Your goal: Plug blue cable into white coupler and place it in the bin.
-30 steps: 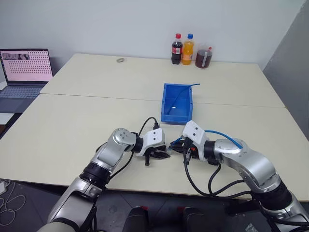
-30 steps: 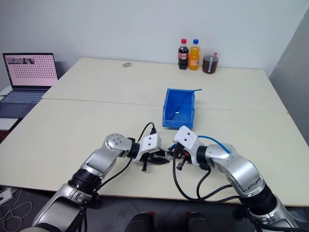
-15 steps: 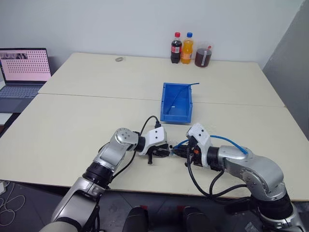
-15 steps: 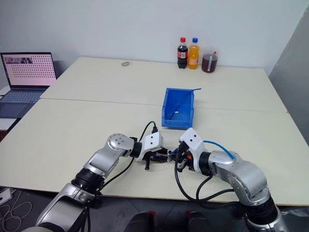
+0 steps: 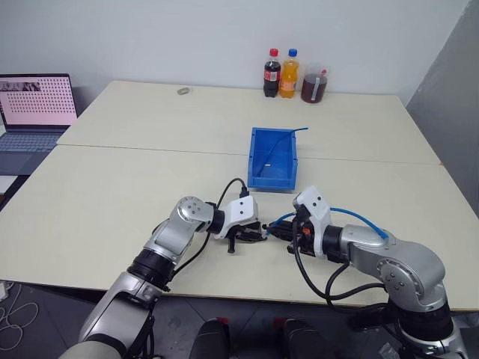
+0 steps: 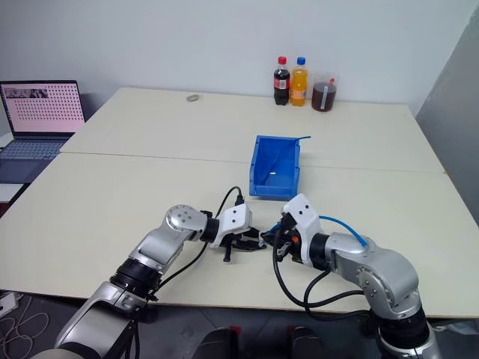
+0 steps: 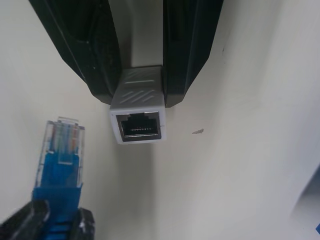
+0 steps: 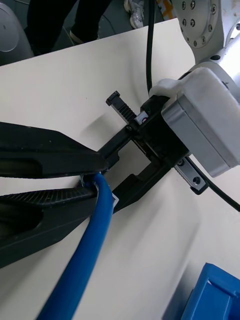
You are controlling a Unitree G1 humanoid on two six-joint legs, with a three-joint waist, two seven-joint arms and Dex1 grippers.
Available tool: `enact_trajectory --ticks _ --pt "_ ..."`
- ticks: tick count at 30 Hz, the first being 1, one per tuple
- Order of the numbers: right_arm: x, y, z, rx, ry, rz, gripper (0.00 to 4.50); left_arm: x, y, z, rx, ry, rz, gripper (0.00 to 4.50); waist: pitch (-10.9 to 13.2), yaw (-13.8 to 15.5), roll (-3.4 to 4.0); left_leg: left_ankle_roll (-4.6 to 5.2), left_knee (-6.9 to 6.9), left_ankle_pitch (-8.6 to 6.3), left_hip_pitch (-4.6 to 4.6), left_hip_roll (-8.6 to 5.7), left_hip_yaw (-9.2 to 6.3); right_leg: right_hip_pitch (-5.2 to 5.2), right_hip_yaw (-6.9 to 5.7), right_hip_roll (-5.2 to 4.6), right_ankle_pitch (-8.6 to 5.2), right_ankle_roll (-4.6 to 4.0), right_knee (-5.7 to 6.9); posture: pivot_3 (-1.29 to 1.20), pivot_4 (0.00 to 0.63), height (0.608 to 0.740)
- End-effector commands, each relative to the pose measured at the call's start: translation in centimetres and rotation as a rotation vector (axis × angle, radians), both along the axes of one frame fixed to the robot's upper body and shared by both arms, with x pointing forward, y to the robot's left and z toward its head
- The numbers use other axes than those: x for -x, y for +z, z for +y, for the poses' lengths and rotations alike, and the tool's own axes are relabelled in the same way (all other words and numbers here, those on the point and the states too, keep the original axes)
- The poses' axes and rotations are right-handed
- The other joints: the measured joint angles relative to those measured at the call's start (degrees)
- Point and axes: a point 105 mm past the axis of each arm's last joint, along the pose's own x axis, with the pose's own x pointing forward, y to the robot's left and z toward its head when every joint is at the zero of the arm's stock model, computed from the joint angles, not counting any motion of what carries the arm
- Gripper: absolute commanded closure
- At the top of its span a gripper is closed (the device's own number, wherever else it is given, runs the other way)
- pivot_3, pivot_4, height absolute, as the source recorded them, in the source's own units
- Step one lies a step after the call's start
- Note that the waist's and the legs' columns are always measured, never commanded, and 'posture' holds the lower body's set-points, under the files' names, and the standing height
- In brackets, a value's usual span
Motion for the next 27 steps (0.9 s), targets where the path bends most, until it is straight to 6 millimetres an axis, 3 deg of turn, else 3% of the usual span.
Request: enact_trajectory --ticks 1,20,27 --pt "0.0 1.3 0.1 -0.045 -0.002 -0.038 4.48 0.2 -0.6 0.5 -0.037 -0.011 0.0 3.7 0.0 0.0 0.0 0.0 0.0 0.0 0.0 0.0 0.0 -0.01 0.0 0.0 0.0 0.0 0.0 0.0 0.15 0.74" --pt "-2.2 1.3 0.8 0.029 -0.012 -0.149 4.48 0.7 -0.4 0.3 -0.045 -0.077 0.001 3.7 0.0 0.0 0.01 0.01 -0.05 -0.01 -0.04 0.03 0.02 -0.07 0.01 0.04 -0.03 -0.06 -0.01 0.0 0.15 0.74" --pt "-1.3 1.2 1.5 0.041 0.059 -0.16 4.48 0.6 -0.5 0.4 -0.049 -0.071 0.004 3.7 0.0 0.0 0.02 0.01 -0.05 -0.01 -0.04 0.03 0.01 -0.07 0.01 0.05 -0.04 -0.06 -0.02 0.0 0.15 0.74"
